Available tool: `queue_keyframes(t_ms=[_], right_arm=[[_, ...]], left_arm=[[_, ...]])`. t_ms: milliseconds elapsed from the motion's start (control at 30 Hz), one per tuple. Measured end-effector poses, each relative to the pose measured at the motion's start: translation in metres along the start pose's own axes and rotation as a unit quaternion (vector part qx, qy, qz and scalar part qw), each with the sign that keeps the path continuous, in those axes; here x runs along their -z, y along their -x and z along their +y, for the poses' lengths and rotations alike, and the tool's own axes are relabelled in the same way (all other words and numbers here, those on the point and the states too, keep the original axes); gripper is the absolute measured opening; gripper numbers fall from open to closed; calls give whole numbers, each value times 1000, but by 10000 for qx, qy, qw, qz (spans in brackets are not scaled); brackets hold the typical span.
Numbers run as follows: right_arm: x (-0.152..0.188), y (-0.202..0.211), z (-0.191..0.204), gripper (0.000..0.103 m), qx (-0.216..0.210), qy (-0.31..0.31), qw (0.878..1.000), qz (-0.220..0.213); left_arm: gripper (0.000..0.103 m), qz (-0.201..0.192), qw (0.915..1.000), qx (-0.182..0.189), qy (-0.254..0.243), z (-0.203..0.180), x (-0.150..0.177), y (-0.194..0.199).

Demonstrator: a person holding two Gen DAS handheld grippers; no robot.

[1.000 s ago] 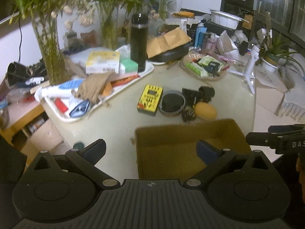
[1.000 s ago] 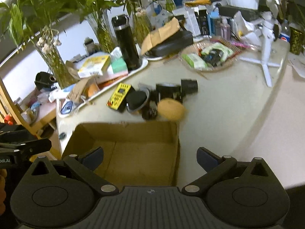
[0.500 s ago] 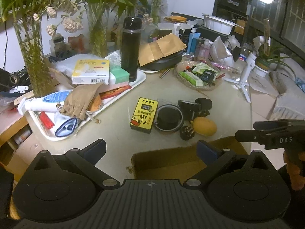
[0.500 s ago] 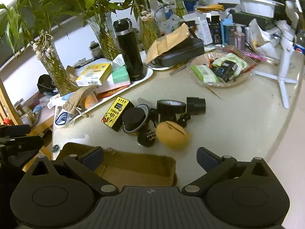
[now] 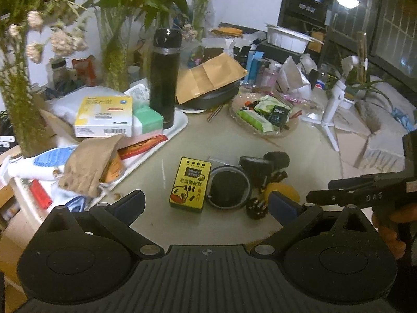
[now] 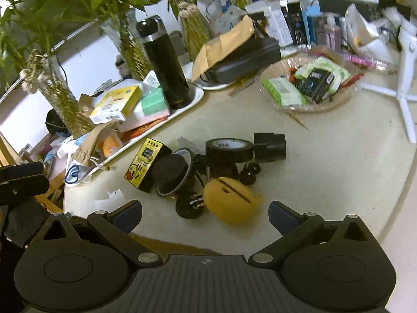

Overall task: Organize rigid objects
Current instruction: 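Move the right tool toward the yellow bear-shaped case, then close the right tool on the yellow bear-shaped case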

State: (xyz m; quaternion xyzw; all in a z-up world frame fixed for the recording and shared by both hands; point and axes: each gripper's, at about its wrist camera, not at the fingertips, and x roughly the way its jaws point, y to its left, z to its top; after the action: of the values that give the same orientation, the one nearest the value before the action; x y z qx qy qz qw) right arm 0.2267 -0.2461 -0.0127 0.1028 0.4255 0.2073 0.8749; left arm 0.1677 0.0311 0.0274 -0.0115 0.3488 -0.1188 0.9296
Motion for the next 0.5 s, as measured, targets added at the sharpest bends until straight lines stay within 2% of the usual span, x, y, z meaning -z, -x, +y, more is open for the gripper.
queue_keyframes(t_ms=[200, 433, 500], right_arm=[[-8, -23, -12, 102, -17, -206, 9993, 312], [-17, -52, -24, 101, 95, -662, 9951, 734], [-18, -60, -25, 94, 223, -770, 9929, 885]], left_arm=[[103, 2, 9999, -58, -129, 7, 5, -19], [103, 20, 9992, -5, 388, 23, 9, -24], [103, 43, 9993, -15, 384, 24, 9, -25]])
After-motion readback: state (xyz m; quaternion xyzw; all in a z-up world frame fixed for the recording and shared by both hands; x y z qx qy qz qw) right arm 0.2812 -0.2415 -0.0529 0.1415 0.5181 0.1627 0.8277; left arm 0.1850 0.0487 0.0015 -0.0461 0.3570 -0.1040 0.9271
